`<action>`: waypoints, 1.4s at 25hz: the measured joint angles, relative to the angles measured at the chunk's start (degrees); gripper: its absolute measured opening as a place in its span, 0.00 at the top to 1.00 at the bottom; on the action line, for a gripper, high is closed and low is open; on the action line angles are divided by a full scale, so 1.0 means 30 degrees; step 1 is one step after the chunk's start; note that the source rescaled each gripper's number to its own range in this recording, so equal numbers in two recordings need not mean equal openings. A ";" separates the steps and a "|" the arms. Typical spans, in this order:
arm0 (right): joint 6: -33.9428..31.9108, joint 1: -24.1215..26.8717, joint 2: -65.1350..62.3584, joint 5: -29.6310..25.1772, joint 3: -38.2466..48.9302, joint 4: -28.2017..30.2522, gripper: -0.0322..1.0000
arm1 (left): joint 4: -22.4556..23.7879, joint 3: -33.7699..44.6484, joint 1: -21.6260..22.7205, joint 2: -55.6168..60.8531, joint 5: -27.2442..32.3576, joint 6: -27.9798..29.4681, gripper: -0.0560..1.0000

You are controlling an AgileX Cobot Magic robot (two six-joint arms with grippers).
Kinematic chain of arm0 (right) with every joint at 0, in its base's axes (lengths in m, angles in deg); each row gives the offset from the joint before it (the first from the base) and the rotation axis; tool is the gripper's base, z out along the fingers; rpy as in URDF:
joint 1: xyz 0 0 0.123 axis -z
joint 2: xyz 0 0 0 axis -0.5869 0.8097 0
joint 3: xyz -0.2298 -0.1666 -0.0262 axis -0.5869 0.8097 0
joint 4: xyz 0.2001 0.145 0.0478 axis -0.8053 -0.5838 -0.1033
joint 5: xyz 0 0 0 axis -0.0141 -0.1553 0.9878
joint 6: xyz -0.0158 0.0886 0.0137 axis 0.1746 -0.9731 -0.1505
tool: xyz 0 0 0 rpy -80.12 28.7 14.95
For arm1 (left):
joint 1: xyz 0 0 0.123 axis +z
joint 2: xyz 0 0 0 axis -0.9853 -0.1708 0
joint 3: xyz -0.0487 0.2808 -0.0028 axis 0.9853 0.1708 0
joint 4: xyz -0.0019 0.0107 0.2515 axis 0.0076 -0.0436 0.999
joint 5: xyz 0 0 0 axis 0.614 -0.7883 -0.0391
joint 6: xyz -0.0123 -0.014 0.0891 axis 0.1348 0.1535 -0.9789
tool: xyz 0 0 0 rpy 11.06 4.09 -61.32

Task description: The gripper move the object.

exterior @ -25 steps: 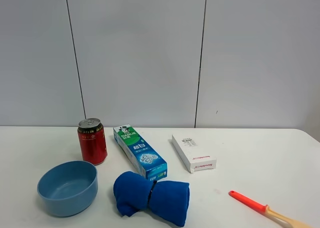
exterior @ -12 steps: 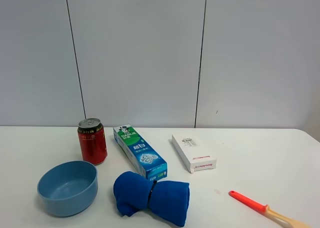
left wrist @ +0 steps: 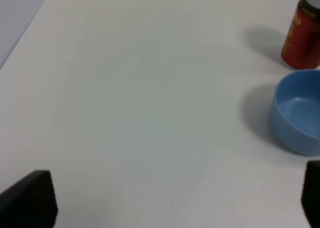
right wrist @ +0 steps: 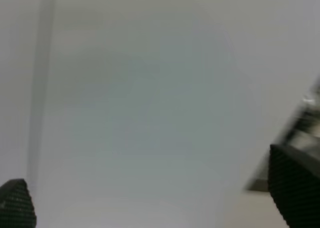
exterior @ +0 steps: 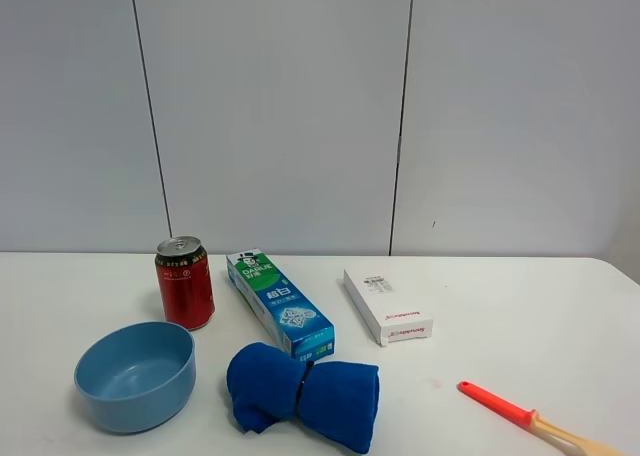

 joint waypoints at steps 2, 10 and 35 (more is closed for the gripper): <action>0.0342 0.1484 -0.0615 0.0000 0.0052 0.0015 0.07 | 0.0000 0.0000 0.0000 0.0000 0.0000 0.0000 0.00; 0.0555 0.4613 -0.4112 0.0009 0.0940 0.0043 0.07 | 0.0000 0.0000 0.0000 0.0000 0.0000 0.0000 0.00; 0.0753 1.0888 -1.7925 0.1911 2.7551 -1.1291 0.07 | 0.0000 0.0000 0.0000 0.0000 0.0000 0.0000 0.00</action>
